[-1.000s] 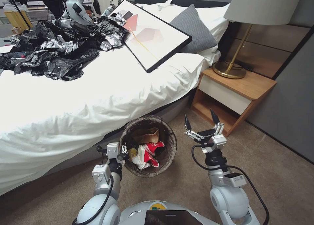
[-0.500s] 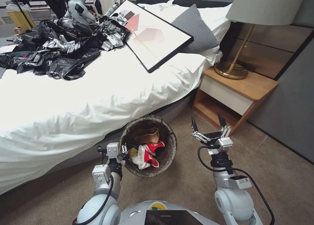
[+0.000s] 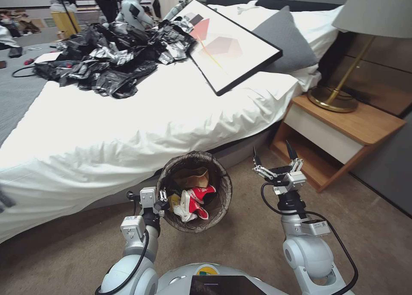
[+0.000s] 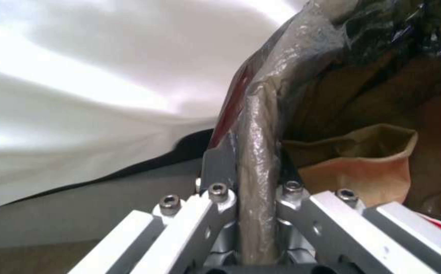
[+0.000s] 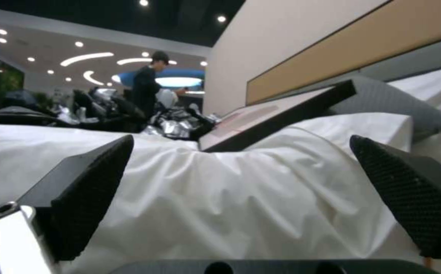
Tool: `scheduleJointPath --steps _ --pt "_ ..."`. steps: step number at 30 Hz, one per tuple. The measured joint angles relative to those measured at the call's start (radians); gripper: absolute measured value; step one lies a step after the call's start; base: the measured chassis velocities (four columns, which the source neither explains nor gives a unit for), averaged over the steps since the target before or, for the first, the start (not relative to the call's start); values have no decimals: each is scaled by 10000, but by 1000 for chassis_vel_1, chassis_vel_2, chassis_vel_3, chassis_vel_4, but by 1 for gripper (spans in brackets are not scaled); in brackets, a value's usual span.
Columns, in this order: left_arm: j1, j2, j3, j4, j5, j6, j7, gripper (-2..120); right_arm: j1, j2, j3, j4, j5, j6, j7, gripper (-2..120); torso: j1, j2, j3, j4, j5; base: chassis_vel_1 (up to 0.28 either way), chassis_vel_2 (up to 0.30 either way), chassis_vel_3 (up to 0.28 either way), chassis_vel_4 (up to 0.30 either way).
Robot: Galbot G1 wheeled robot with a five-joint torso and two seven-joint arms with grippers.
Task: Pick up the trash bin, then pick up the garbage from the floor and place it into the trash bin.
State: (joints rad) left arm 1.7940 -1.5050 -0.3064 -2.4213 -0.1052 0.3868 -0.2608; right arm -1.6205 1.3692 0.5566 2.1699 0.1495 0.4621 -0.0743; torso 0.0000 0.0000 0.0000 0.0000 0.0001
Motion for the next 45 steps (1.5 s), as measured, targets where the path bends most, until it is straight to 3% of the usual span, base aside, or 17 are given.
scheduleJointPath --steps 45 --pt "0 0 0 0 0 0 0 2 543 -161 -300 51 167 -639 -17 100 0 0 0 0 -1 126 125 122 118"
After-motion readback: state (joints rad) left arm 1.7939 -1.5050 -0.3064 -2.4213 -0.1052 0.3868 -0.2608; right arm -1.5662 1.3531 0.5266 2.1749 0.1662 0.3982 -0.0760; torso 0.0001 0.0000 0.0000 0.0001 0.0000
